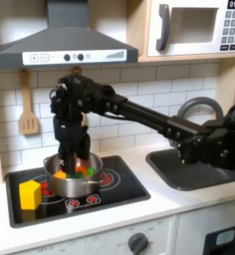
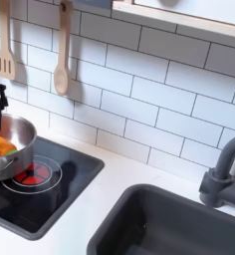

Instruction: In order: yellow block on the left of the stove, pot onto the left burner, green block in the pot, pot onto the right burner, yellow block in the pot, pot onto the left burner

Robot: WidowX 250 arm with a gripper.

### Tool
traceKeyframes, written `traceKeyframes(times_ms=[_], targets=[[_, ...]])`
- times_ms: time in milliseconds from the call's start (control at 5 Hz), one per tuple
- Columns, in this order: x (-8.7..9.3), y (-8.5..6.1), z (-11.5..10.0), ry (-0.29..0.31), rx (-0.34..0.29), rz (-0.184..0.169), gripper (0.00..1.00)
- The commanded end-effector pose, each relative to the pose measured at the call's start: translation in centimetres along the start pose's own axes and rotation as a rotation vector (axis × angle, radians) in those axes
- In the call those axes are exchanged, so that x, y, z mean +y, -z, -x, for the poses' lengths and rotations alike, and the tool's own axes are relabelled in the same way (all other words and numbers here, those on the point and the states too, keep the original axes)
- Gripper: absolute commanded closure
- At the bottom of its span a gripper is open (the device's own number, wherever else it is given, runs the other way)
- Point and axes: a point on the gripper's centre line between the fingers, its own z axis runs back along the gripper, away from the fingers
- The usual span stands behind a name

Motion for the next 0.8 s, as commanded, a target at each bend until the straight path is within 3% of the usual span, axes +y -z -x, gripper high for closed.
traceKeyframes(times_ms=[0,600], targets=[[-0.11,1.34,-0.66,-0.008,0.017,-0.012,0.0],[0.11,1.95,-0.75,-0.01,0.005,-0.032,0.0]])
